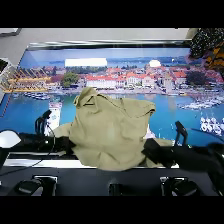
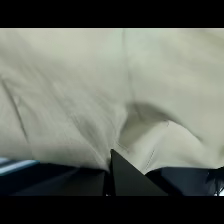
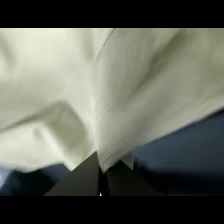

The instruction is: Fold the clothes and pants, and hang the long-sleeved shirts on hangers.

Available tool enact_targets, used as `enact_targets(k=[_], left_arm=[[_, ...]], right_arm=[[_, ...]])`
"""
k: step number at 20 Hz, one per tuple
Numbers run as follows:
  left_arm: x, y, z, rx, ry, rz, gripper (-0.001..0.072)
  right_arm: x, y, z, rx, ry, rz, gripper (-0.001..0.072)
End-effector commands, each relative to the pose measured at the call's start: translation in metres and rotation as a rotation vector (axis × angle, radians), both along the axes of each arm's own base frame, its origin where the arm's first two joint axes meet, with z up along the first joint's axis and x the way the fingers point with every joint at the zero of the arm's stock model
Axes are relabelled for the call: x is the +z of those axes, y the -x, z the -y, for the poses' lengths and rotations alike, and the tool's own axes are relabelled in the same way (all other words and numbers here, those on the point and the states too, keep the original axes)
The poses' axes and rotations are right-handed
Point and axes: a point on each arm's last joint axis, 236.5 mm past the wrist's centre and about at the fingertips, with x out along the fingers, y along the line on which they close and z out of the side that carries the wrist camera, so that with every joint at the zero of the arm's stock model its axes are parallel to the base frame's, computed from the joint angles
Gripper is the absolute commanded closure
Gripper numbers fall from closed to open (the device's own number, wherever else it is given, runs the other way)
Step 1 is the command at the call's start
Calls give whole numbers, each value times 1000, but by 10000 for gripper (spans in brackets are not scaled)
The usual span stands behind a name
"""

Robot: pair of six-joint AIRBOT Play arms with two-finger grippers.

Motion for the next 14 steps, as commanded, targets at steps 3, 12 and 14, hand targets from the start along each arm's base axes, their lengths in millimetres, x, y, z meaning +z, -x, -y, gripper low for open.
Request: enact_targets(k=[3,12,14], left_arm=[[-13,-84,14,60,-12,25,677],[-100,-169,32,19,-62,-166,677],[-112,-180,32,24,-65,-182,676]], right_arm=[[-46,-93,10,-20,152,-22,671],[-100,-205,44,-241,56,23,670],[-114,-216,45,-270,55,30,601]])
